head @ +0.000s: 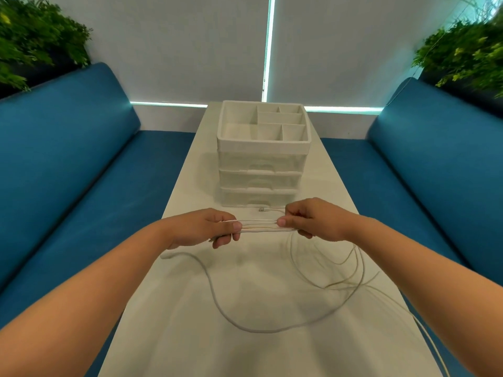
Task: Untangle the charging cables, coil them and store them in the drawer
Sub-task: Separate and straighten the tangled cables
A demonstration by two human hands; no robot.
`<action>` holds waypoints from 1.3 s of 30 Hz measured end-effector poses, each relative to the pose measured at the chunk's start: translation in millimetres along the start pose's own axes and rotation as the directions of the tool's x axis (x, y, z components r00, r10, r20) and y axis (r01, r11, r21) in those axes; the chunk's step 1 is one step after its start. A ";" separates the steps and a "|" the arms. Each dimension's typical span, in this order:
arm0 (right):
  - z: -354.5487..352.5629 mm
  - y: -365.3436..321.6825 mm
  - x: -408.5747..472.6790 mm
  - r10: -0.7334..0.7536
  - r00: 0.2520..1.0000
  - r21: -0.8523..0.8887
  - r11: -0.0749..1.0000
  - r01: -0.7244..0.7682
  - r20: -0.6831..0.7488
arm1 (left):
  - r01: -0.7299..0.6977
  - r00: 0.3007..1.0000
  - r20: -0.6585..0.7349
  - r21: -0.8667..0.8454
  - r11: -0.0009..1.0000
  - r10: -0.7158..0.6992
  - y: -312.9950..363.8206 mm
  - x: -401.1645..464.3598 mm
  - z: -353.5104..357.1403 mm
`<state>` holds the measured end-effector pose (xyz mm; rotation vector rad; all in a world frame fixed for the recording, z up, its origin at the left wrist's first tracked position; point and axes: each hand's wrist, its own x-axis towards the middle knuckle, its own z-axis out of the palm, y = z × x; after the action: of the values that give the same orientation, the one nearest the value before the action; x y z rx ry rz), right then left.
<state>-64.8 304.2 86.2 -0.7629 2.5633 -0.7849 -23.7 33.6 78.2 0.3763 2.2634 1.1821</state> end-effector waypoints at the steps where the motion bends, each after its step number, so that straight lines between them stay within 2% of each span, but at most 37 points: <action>1: -1.7 2.6 -0.6 0.019 1.000 -0.039 0.999 -0.018 0.012 | -0.013 1.000 -0.003 -0.010 1.000 0.013 2.5 0.3 0.5; 4: -10.1 5.7 -0.6 0.034 0.997 -0.167 0.985 -0.045 -0.067 | -0.041 0.999 0.020 -0.032 0.999 0.042 11.5 2.3 5.5; 5: -11.9 5.1 -0.3 0.027 0.995 -0.152 0.987 -0.041 -0.099 | -0.035 0.999 0.038 -0.031 0.999 0.036 11.7 3.3 7.5; 7: -13.7 1.0 -0.1 0.008 0.995 0.042 0.999 -0.003 -0.103 | -0.009 0.998 0.055 -0.026 1.000 0.010 7.0 4.7 9.0; 9: -15.1 -3.6 -0.8 -0.020 0.999 0.234 0.972 0.025 -0.025 | 0.007 0.999 0.038 -0.036 0.999 -0.005 1.7 4.1 7.4; 11: -15.7 -3.4 -1.1 -0.029 0.997 0.235 0.972 0.012 0.069 | -0.004 1.000 0.023 -0.044 0.999 0.005 1.1 3.0 4.8; 14: -15.6 5.3 -0.1 0.020 0.995 0.165 0.986 -0.036 0.097 | -0.016 1.000 0.025 -0.031 0.999 0.017 5.7 2.3 1.4; 20: -18.9 11.6 -0.8 0.033 0.999 0.193 0.981 -0.032 -0.002 | 0.012 1.000 0.024 0.002 1.000 -0.012 0.8 2.4 -1.4; 24: -20.3 14.3 -6.2 0.031 0.998 0.349 0.937 -0.007 -0.062 | 0.003 0.998 -0.065 -0.015 1.000 -0.004 -6.7 1.4 -5.6; 27: -22.7 20.3 -8.2 0.058 0.997 0.224 0.974 -0.043 -0.059 | -0.005 0.997 -0.074 -0.037 0.999 0.002 -7.0 0.6 -7.2; 31: -27.3 24.1 -7.2 0.074 0.967 -0.059 0.994 -0.091 -0.242 | 0.006 1.000 0.006 -0.044 0.999 -0.006 -0.5 2.4 -0.7; 34: -25.3 22.3 -5.2 0.031 0.945 -0.216 0.971 -0.106 -0.326 | 0.005 1.000 -0.001 -0.052 0.999 -0.005 2.0 4.9 0.5; 36: -23.7 25.1 -2.1 0.078 0.940 -0.130 0.983 -0.127 -0.333 | -0.011 1.000 -0.016 -0.054 0.998 0.010 3.3 5.3 -0.8; 39: -25.0 27.2 -0.8 0.191 0.941 0.276 0.955 -0.112 -0.279 | -0.033 0.998 -0.053 -0.116 0.993 0.027 3.3 4.6 -2.7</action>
<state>-86.4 334.0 89.7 -0.3794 2.6651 -1.2348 -29.0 35.9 80.6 0.3387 2.2260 1.3472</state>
